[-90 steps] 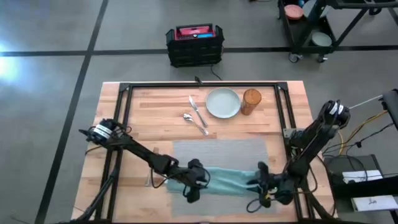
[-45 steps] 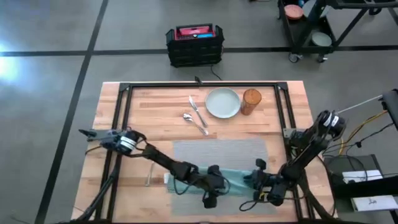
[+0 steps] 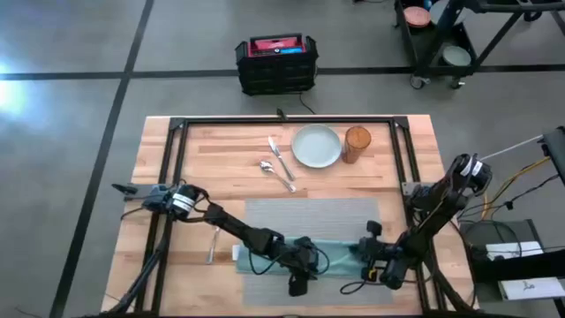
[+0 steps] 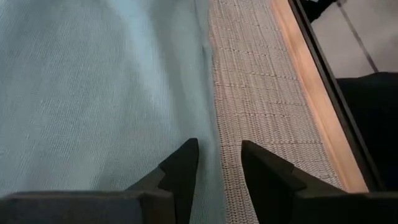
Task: Set table place
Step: Fold the blue napkin on the gray placemat
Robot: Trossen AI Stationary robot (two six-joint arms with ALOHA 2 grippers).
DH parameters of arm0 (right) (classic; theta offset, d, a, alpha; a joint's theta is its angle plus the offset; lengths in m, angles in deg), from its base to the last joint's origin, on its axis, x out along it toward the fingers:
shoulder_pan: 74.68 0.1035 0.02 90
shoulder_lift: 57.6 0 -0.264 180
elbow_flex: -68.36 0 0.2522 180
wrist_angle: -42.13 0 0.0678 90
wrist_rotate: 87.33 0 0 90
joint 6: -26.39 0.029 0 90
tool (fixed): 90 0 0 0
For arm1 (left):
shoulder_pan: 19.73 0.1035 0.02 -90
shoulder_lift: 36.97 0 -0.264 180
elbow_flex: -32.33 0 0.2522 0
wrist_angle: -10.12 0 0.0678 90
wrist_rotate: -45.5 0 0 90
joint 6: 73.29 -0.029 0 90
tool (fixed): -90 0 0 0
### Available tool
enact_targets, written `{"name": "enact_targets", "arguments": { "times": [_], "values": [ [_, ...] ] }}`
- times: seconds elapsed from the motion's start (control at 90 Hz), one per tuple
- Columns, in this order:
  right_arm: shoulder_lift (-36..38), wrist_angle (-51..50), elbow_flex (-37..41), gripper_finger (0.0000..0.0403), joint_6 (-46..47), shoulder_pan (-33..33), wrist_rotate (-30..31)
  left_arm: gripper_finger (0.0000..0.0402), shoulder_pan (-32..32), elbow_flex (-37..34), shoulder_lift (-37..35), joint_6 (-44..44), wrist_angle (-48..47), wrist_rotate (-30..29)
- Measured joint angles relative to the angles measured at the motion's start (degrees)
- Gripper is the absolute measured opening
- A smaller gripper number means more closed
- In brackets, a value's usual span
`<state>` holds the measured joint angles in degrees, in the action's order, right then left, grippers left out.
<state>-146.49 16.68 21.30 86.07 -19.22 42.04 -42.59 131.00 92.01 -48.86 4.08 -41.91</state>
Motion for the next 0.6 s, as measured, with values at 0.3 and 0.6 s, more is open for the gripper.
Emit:
{"name": "enact_targets", "arguments": {
  "times": [0.3,0.6],
  "values": [
    [6.5,11.0,-0.2,0.0018,-2.7,2.7,-5.1,0.0114,1.1,4.3,-2.6,-10.1,0.1,-7.5],
    [-4.6,19.7,-0.2,0.0018,-1.9,3.5,-4.9,0.0114,4.2,4.2,2.2,-13.3,5.0,-11.2]
  ]
}}
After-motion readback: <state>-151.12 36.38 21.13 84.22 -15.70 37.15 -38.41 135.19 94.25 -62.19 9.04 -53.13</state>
